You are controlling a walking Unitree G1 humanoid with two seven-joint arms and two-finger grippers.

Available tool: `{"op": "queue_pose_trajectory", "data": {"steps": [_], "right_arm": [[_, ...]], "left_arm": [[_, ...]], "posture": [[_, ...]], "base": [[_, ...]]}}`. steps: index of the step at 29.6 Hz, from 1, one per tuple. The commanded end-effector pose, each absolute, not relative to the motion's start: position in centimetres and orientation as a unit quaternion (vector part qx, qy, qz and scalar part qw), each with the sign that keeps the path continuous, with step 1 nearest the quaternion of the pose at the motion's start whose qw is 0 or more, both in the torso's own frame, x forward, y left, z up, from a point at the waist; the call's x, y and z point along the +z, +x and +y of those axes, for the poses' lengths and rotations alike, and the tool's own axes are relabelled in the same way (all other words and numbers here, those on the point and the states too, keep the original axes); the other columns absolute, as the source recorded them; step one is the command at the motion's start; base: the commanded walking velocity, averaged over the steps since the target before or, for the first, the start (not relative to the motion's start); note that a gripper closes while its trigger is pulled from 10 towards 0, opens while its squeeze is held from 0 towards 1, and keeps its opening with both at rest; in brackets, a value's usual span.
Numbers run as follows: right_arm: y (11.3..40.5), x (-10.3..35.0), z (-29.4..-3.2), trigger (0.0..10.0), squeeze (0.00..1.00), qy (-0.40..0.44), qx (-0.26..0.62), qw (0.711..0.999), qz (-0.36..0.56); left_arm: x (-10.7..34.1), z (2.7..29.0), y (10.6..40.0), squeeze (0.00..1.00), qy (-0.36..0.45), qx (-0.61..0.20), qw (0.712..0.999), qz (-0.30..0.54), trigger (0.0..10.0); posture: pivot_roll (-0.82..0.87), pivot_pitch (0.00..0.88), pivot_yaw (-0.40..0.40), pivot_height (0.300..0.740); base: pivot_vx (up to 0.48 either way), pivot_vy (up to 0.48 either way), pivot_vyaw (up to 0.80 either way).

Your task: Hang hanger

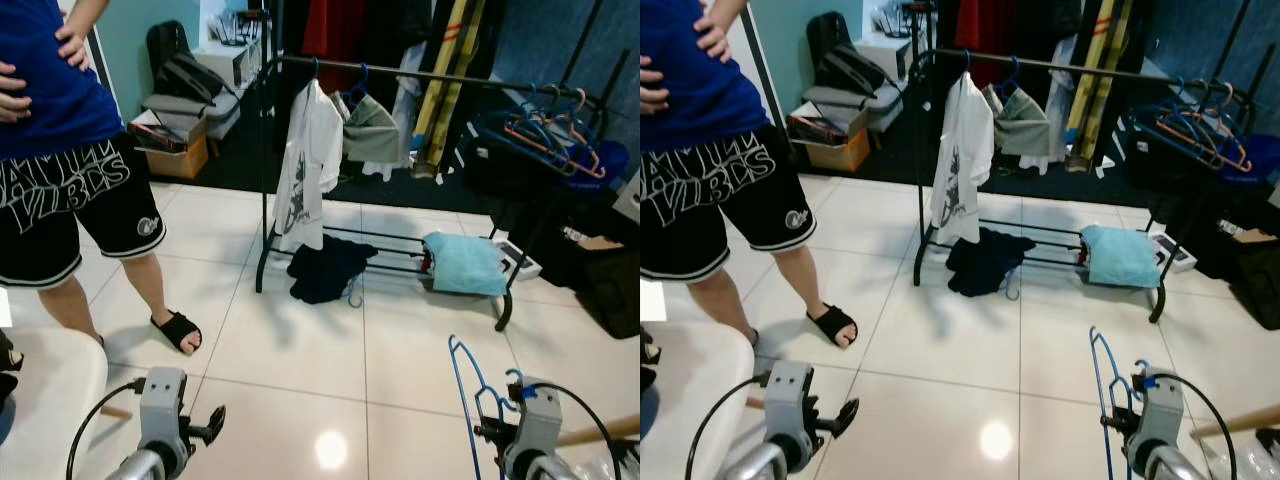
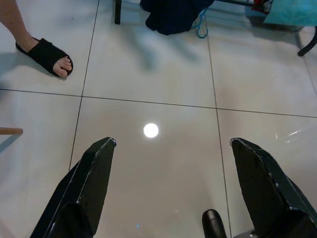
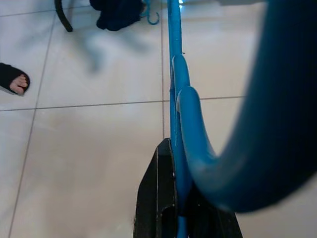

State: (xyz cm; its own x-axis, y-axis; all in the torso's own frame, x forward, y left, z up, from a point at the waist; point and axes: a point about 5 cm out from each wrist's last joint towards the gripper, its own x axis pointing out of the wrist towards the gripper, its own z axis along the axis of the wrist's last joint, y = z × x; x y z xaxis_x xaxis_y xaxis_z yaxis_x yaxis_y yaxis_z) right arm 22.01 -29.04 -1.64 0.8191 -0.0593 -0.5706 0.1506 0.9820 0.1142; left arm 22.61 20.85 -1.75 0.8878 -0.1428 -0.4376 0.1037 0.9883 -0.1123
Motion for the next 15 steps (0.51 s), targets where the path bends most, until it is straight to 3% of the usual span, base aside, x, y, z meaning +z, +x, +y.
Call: {"op": "queue_pose_trajectory", "data": {"steps": [1, 7, 9, 15], "right_arm": [[22.20, -1.35, -29.26, 10.0, 0.00, 0.076, -0.055, 0.953, 0.289], [22.23, -1.33, -29.28, 10.0, 0.00, 0.072, -0.053, 0.953, 0.290], [22.23, -1.30, -29.32, 10.0, 0.00, 0.076, -0.055, 0.953, 0.287], [22.29, -1.17, -29.40, 10.0, 0.00, 0.072, -0.054, 0.955, 0.282]], "left_arm": [[-1.74, 20.72, 22.65, 0.00, -0.038, -0.069, 0.970, 0.228, 10.0], [-1.70, 20.64, 22.68, 0.00, -0.037, -0.072, 0.971, 0.226, 10.0], [-1.66, 20.62, 22.68, 0.00, -0.037, -0.072, 0.971, 0.224, 10.0], [-1.58, 20.67, 22.67, 0.00, -0.047, -0.069, 0.972, 0.218, 10.0]], "posture": [[-0.02, 0.000, -0.027, 0.740], [-0.02, 0.000, -0.029, 0.740], [-0.02, 0.000, -0.031, 0.740], [-0.02, 0.000, -0.033, 0.740]], "base": [[0.311, 0.000, -0.69], [0.312, 0.000, -0.80], [0.000, 0.000, -0.71], [0.000, 0.000, 0.00]]}}
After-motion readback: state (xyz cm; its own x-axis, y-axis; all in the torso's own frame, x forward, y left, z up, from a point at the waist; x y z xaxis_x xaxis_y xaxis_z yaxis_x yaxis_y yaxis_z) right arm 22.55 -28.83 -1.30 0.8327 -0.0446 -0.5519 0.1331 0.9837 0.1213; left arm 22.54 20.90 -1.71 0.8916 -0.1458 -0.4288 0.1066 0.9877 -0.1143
